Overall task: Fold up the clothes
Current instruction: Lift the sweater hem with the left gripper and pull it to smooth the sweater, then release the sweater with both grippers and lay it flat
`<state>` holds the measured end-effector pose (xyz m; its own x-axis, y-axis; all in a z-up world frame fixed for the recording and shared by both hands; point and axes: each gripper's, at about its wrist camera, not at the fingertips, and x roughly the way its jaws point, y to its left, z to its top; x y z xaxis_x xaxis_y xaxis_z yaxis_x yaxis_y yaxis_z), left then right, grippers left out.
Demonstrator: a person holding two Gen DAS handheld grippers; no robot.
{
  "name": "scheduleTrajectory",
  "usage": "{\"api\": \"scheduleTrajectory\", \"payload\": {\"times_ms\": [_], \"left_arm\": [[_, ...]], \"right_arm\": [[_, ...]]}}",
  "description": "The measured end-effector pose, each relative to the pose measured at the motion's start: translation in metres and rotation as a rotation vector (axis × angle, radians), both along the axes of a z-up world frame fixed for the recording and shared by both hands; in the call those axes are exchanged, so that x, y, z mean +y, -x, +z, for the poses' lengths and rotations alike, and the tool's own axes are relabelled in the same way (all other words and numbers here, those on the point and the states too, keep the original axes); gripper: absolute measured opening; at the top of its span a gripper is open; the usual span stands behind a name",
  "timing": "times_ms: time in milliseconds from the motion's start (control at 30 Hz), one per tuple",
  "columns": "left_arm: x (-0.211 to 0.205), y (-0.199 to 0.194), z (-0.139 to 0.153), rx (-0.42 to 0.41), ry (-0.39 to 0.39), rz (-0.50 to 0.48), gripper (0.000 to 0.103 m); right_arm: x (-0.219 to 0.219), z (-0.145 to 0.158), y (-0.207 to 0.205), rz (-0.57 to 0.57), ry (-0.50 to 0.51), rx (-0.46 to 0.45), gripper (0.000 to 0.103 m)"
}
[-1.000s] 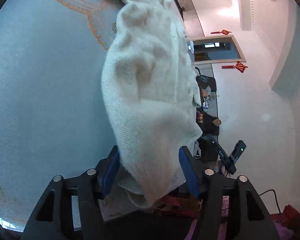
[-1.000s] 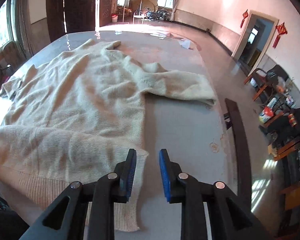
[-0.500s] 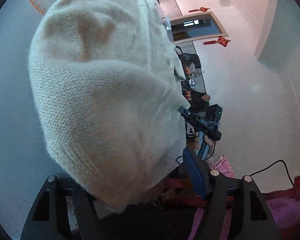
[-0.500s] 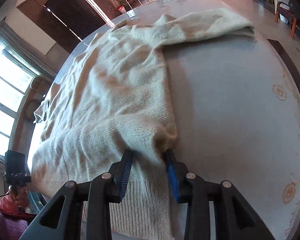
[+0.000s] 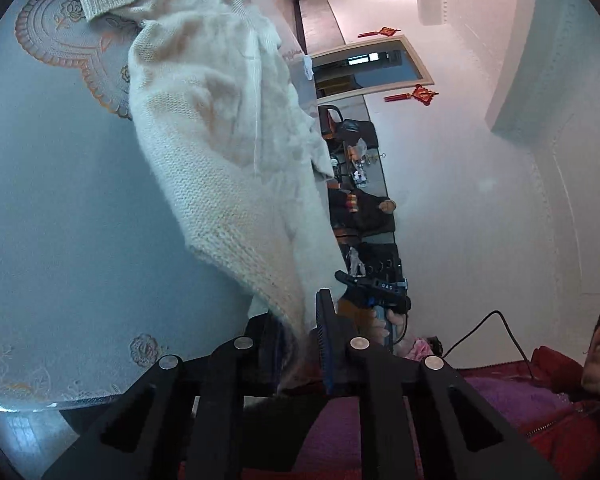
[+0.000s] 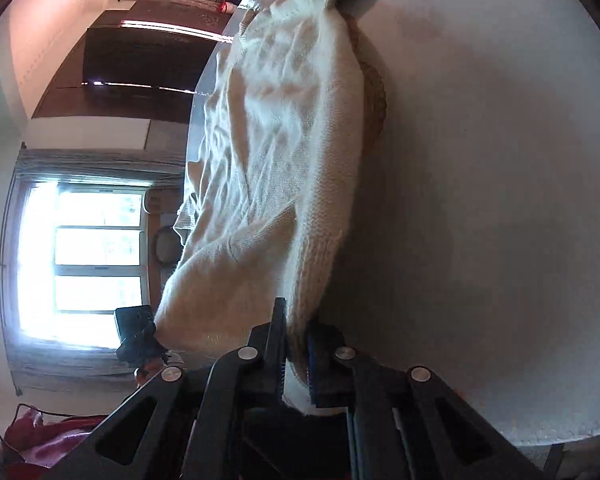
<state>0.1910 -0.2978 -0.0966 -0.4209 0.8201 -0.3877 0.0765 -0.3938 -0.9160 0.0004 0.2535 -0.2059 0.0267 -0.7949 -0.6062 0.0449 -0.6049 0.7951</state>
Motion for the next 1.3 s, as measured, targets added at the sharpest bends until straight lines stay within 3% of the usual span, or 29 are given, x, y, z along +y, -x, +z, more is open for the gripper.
{"api": "scheduleTrajectory", "payload": {"times_ms": [67, 133, 200, 333, 400, 500, 533, 600, 667, 800, 900, 1000, 1067, 1200, 1300], "left_arm": [[-0.008, -0.003, -0.015, -0.08, 0.075, 0.006, 0.016], [-0.012, -0.013, -0.034, -0.183, 0.209, 0.004, 0.016], [-0.016, -0.026, -0.046, -0.25, 0.329, 0.007, 0.014], [-0.032, -0.041, -0.022, -0.174, 0.447, 0.122, 0.026], [-0.038, -0.039, -0.002, -0.077, 0.48, 0.225, 0.043], [-0.025, -0.015, 0.029, 0.099, 0.508, 0.326, 0.057], [-0.015, -0.003, 0.037, 0.149, 0.518, 0.336, 0.059], [0.009, 0.024, 0.046, 0.223, 0.573, 0.342, 0.076], [0.039, 0.055, 0.046, 0.26, 0.679, 0.33, 0.078], [0.096, 0.104, 0.023, 0.224, 0.887, 0.243, 0.078], [0.116, 0.112, 0.004, 0.245, 1.007, 0.196, 0.078], [0.126, 0.114, -0.012, 0.254, 1.084, 0.173, 0.078], [0.126, 0.116, -0.026, 0.222, 1.08, 0.152, 0.079], [0.121, 0.115, -0.027, 0.216, 1.068, 0.145, 0.08], [0.12, 0.114, -0.028, 0.236, 1.122, 0.081, 0.08]], "right_arm": [[0.005, -0.001, 0.003, -0.002, -0.063, 0.009, 0.007], [0.009, -0.005, 0.006, 0.004, -0.146, 0.026, 0.007], [0.007, -0.009, 0.005, 0.036, -0.278, 0.071, 0.014], [0.006, -0.001, 0.001, 0.071, -0.507, 0.174, 0.022], [0.005, 0.017, 0.003, 0.033, -0.597, 0.26, 0.024], [-0.006, 0.046, 0.007, -0.01, -0.701, 0.407, 0.024], [-0.019, 0.056, 0.009, 0.001, -0.714, 0.473, 0.024], [-0.054, 0.064, 0.012, 0.07, -0.761, 0.594, 0.024], [-0.091, 0.066, 0.014, 0.156, -0.817, 0.696, 0.025], [-0.15, 0.046, 0.019, 0.279, -0.922, 0.801, 0.025], [-0.165, 0.033, 0.025, 0.257, -0.945, 0.819, 0.025], [-0.173, 0.024, 0.031, 0.206, -0.896, 0.789, 0.025], [-0.174, 0.016, 0.035, 0.178, -0.86, 0.761, 0.026], [-0.171, 0.0, 0.041, 0.146, -0.845, 0.697, 0.026], [-0.164, -0.001, 0.04, 0.107, -0.805, 0.682, 0.026]]}}
